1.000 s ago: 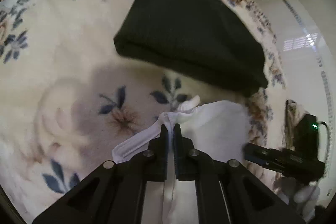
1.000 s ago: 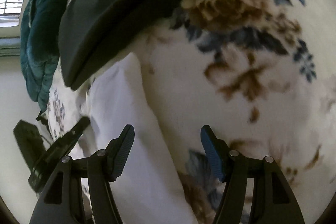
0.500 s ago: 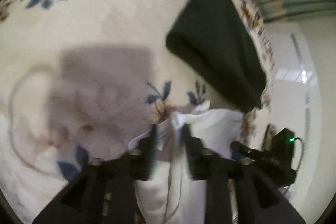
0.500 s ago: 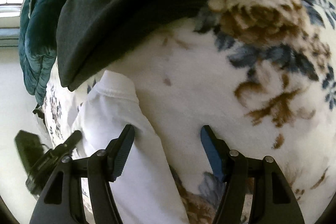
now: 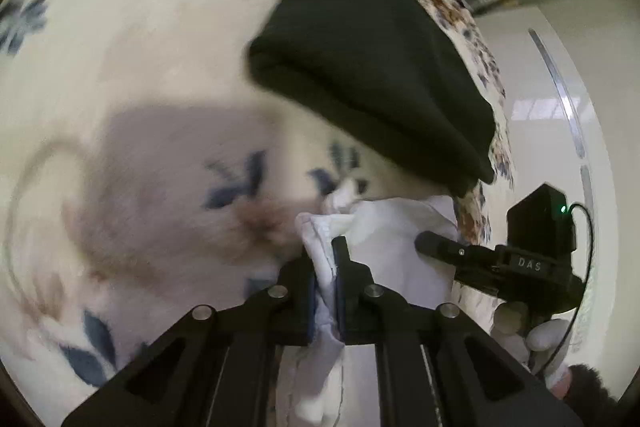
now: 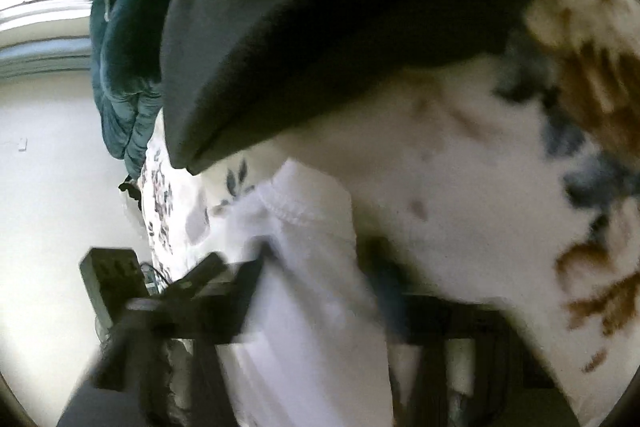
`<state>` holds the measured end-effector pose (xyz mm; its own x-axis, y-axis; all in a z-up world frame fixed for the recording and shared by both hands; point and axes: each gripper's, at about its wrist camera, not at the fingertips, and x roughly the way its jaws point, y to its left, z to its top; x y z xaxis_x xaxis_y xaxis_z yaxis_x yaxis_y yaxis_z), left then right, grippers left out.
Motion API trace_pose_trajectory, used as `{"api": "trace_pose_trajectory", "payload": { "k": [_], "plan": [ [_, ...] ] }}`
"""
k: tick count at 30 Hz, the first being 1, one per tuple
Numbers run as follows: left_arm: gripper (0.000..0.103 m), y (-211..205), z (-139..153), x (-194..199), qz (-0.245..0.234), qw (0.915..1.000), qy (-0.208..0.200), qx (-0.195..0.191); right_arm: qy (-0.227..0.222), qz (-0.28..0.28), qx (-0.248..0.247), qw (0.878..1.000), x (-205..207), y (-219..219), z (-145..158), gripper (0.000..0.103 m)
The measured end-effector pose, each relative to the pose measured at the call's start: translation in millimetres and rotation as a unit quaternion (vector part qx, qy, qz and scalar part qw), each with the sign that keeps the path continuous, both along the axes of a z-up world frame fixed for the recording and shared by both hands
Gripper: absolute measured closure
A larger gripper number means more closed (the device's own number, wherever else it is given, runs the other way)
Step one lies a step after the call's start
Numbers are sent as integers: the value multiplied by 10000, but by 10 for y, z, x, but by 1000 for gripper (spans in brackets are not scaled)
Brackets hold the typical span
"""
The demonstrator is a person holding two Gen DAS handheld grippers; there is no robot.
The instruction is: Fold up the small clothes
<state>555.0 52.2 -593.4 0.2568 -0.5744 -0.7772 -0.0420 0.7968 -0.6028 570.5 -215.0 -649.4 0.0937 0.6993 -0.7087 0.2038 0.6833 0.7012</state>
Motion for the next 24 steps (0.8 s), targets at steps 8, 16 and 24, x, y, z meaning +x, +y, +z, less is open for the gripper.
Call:
{"api": "trace_pose_trajectory", "payload": {
  "k": [8,16,24],
  "plan": [
    [97,19,668,-349,-127,9979,-626,-53,-668,38,-102,9977,-218,55,539,96],
    [93,106,1363,-1352,-180,9941,-1058,-177,-1507,416,-29,9877,-977,103,1356,96],
    [36,385,1389,-2681,-68,9988,-418,232,-1140,1383,-339,9832,-2441,-36,1532,44]
  ]
}}
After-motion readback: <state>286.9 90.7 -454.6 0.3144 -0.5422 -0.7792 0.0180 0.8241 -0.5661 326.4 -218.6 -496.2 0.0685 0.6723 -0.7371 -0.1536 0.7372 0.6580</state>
